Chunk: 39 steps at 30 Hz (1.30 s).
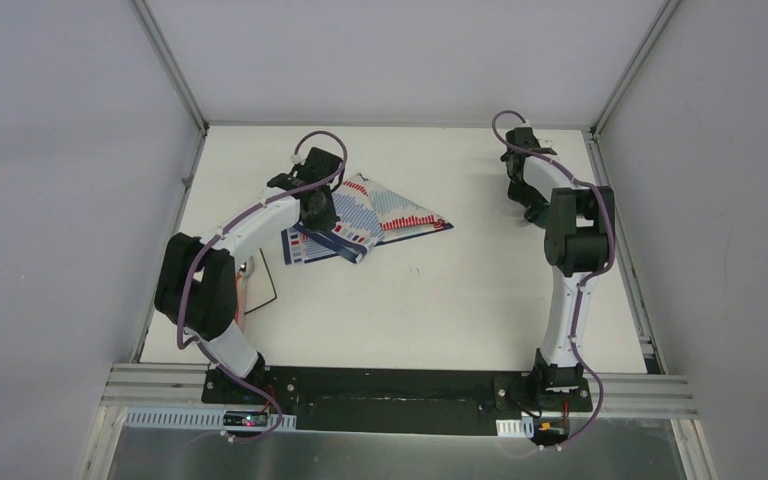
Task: Set the dinner table for one person
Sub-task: Flatten out the napkin at the center of the board.
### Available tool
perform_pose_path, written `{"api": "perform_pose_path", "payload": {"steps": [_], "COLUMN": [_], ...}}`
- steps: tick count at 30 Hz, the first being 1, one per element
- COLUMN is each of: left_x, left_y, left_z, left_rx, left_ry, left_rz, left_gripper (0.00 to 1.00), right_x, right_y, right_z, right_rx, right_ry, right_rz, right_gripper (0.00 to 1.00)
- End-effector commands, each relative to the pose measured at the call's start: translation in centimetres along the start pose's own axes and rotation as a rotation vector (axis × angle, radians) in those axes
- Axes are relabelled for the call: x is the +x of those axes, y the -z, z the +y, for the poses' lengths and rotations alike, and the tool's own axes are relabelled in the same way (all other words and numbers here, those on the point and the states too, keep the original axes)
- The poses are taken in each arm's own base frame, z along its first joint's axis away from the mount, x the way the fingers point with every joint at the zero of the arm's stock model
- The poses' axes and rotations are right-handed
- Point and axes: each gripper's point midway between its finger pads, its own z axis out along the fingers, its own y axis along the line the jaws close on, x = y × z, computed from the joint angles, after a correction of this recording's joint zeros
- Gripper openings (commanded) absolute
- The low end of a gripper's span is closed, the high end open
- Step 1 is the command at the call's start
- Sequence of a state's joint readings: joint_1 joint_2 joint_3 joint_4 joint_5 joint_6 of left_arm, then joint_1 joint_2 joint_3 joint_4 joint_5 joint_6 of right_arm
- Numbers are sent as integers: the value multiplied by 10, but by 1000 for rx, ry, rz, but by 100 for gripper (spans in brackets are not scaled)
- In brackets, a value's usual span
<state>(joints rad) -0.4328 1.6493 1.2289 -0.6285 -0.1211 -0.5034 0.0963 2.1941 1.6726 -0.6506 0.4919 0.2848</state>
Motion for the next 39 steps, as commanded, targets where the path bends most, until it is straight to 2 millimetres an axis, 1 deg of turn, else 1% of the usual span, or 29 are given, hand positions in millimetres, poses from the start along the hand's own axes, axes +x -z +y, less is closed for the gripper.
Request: {"api": "perform_pose_path", "payload": {"steps": [1, 3, 6, 8, 9, 10, 11, 12, 14, 16, 18, 20, 23, 25, 26, 28, 31, 33, 35, 37, 39], "left_x": [-41, -50, -58, -61, -61, -62, -61, -60, -55, -48, -42, -37, -32, -29, -29, -23, -7, 8, 23, 39, 54], "left_y": [21, 26, 33, 37, 37, 37, 36, 34, 29, 23, 18, 16, 18, 21, 22, 23, 22, 20, 16, 11, 7], "left_z": [-11, -16, -22, -24, -24, -23, -23, -22, -22, -20, -17, -14, -12, -19, -26, -41, -57, -75, -88, -92, -87], "left_rx": [7, 20, 41, 49, 50, 45, 42, 40, 37, 31, 20, 4, -6, 13, 31, 51, 1, 17, 9, -26, -86], "left_ry": [-35, -38, -41, -39, -41, -41, -43, -45, -46, -44, -46, -51, -55, -64, -74, -112, -190, -236, -264, -301, -339], "left_rz": [-111, -125, -137, -145, -146, -148, -146, -139, -121, -101, -87, -81, -81, -80, -79, -50, -12, 21, 51, 81, 114], "left_gripper": [18, 25, 28, 29, 30, 31, 31, 31, 31, 30, 30, 29, 29, 31, 31, 32, 32, 33, 35, 35, 36], "right_x": [-16, -28, -40, -43, -42, -38, -35, -32, -22, -7, 8, 28, 55, 74, 82, 96, 103, 100, 98, 95, 88], "right_y": [41, 68, 113, 142, 154, 167, 176, 185, 196, 201, 200, 200, 204, 212, 216, 222, 222, 223, 225, 228, 231], "right_z": [38, 55, 81, 94, 100, 108, 112, 116, 125, 135, 143, 152, 165, 176, 181, 185, 180, 173, 167, 160, 151], "right_rx": [-185, -242, -354, -441, -482, -527, -554, -580, -629, -673, -701, -750, -815, -869, -894, -921, -908, -887, -872, -859, -830], "right_ry": [6, 42, 79, 89, 93, 103, 107, 115, 133, 149, 153, 155, 156, 166, 170, 184, 186, 185, 187, 181, 172], "right_rz": [-41, -91, -156, -183, -188, -186, -189, -192, -175, -143, -120, -75, -20, 9, 20, 33, 24, 2, -15, -36, -74], "right_gripper": [1, 10, 25, 33, 38, 40, 44, 47, 50, 51, 52, 53, 53, 53, 53, 54, 53, 54, 54, 54, 54]}}
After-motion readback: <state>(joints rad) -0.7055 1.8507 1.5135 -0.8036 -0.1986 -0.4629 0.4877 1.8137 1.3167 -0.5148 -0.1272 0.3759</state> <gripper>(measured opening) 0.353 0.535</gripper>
